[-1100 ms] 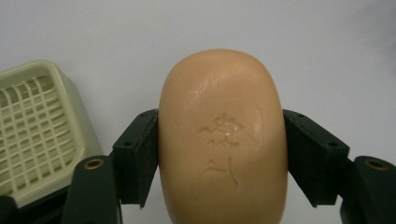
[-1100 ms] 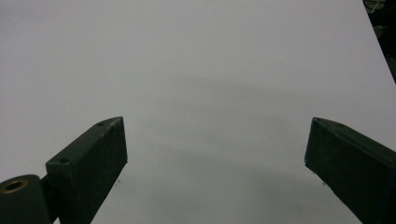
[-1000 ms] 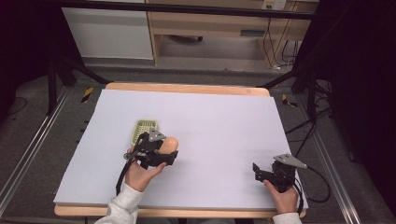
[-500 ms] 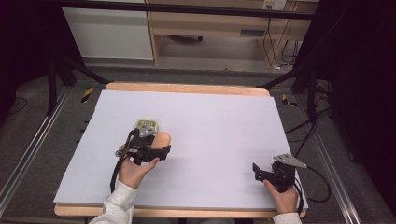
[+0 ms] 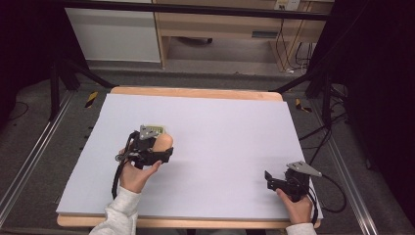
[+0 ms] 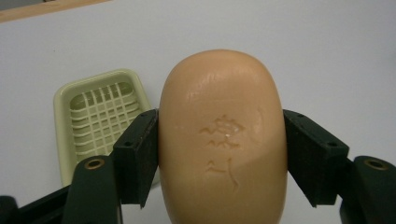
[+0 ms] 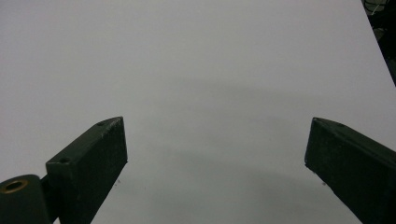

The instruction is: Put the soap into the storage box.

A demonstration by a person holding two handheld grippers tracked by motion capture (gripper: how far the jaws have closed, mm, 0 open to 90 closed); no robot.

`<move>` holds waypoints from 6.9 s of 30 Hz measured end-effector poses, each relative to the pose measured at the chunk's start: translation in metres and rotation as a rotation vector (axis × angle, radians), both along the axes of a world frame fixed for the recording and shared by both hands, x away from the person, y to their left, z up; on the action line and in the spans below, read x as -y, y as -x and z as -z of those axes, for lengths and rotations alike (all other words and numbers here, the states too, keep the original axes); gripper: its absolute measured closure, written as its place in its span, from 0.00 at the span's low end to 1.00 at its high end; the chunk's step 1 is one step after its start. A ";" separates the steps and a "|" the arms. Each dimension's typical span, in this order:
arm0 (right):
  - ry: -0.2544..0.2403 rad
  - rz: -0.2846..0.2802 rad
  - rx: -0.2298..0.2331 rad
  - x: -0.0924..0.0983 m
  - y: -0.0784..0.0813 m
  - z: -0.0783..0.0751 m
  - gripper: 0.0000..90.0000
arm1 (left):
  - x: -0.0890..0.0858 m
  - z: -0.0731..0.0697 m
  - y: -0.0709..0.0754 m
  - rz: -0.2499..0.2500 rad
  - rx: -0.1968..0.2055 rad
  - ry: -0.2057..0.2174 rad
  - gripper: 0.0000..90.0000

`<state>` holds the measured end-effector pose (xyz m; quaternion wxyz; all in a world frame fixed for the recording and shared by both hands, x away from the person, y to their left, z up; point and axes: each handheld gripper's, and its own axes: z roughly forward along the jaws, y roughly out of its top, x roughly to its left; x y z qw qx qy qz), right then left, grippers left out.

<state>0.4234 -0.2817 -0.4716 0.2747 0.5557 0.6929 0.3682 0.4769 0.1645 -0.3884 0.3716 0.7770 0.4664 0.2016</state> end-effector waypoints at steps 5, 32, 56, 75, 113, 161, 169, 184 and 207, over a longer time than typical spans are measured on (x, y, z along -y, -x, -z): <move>0.003 -0.003 0.001 0.000 0.000 0.000 0.07 | -0.002 -0.001 -0.003 -0.007 0.003 0.005 0.35; -0.003 0.000 -0.003 -0.001 -0.002 0.000 0.07 | -0.022 0.007 -0.033 -0.079 -0.019 -0.008 0.35; 0.001 0.001 -0.005 -0.001 -0.002 0.001 0.07 | -0.028 0.017 -0.062 -0.116 -0.040 -0.033 0.35; -0.001 -0.003 -0.005 -0.002 -0.002 0.001 0.07 | -0.035 0.035 -0.076 -0.147 -0.066 -0.060 0.35; 0.000 -0.006 -0.007 -0.002 -0.003 0.002 0.07 | -0.037 0.054 -0.085 -0.162 -0.105 -0.087 0.35; -0.002 -0.001 -0.005 -0.002 -0.002 0.001 0.07 | -0.036 0.051 -0.081 -0.151 -0.073 -0.080 0.31; -0.003 -0.001 -0.006 -0.001 -0.002 0.001 0.07 | -0.033 0.038 -0.068 -0.112 -0.042 -0.040 0.29; -0.002 0.007 0.000 0.002 0.000 0.000 0.07 | -0.037 0.025 -0.028 -0.041 0.038 0.018 0.25; -0.002 0.020 -0.008 0.006 0.002 0.001 0.07 | -0.075 0.058 0.023 -0.045 0.049 -0.022 0.22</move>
